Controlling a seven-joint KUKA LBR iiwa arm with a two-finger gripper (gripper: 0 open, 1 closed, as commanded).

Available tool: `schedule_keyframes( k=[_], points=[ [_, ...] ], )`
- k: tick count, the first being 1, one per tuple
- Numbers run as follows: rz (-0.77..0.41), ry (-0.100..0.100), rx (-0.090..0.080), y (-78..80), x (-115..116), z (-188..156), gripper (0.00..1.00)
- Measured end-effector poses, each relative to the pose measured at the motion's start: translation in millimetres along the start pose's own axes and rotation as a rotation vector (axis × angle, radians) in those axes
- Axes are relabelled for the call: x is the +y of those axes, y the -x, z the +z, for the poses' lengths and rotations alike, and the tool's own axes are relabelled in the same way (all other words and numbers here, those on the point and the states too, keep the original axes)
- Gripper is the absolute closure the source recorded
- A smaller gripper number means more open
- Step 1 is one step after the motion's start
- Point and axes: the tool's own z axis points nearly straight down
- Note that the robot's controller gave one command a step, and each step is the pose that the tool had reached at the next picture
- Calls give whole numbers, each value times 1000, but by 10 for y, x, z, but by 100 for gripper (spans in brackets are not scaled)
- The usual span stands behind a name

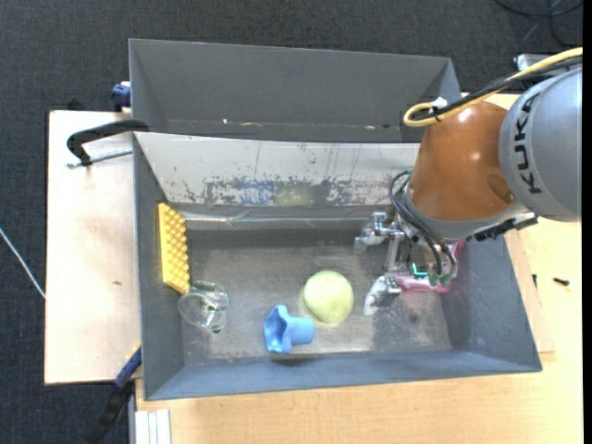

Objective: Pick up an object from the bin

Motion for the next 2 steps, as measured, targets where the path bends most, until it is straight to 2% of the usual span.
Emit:
schedule_keyframes(
  k=[1, 2],
  points=[
    [0, 0, -8, 20, -1, -39, 0],
    [-17, -2, -14, -103, 433, 356, 0]
  ],
)
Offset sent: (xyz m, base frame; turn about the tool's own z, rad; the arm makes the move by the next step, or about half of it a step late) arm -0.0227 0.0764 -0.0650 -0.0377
